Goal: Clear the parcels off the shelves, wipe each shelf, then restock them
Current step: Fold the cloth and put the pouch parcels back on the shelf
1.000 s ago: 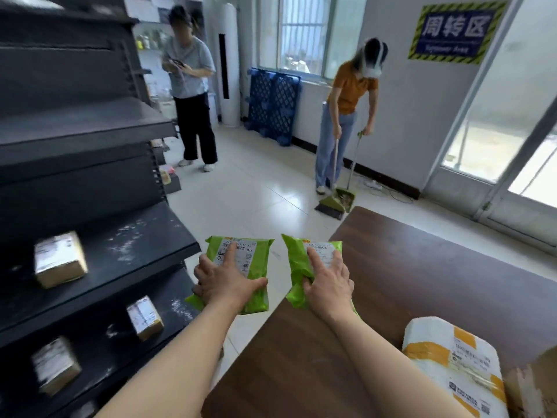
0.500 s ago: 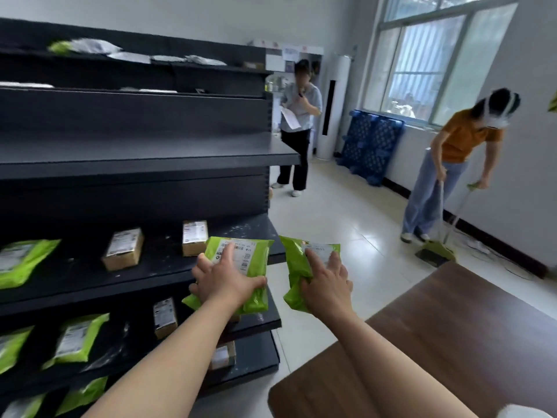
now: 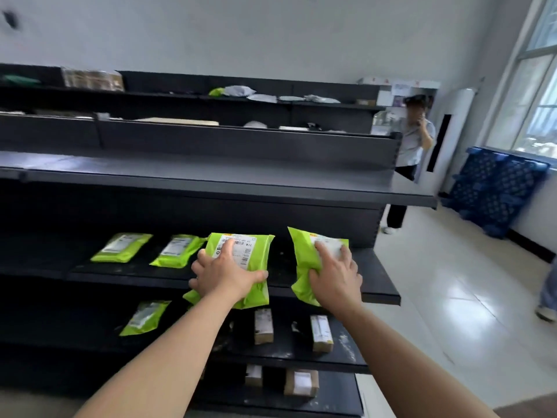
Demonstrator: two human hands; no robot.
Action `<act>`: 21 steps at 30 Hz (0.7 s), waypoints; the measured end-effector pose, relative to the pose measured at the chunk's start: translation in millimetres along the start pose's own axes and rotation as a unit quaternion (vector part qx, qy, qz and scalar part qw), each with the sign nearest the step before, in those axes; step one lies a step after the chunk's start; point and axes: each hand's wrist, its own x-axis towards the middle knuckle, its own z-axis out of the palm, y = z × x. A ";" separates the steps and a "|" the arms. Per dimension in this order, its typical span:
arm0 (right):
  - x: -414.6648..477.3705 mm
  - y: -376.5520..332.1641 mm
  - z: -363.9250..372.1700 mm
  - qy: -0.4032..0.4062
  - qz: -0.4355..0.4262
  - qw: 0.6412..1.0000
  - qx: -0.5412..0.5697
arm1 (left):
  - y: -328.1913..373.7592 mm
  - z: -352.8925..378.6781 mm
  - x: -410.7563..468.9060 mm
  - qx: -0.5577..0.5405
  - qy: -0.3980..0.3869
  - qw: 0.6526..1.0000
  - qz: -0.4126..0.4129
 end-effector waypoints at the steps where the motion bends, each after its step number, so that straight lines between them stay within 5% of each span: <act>1: 1.1 -15.2 4.2 -0.001 -0.008 1.000 0.004 | -10.4 -10.1 6.2 -0.002 0.005 1.000 -0.006; 21: 28.8 -320.2 106.7 0.011 -0.136 0.990 0.043 | -228.3 -203.3 142.2 -0.014 0.116 0.988 -0.101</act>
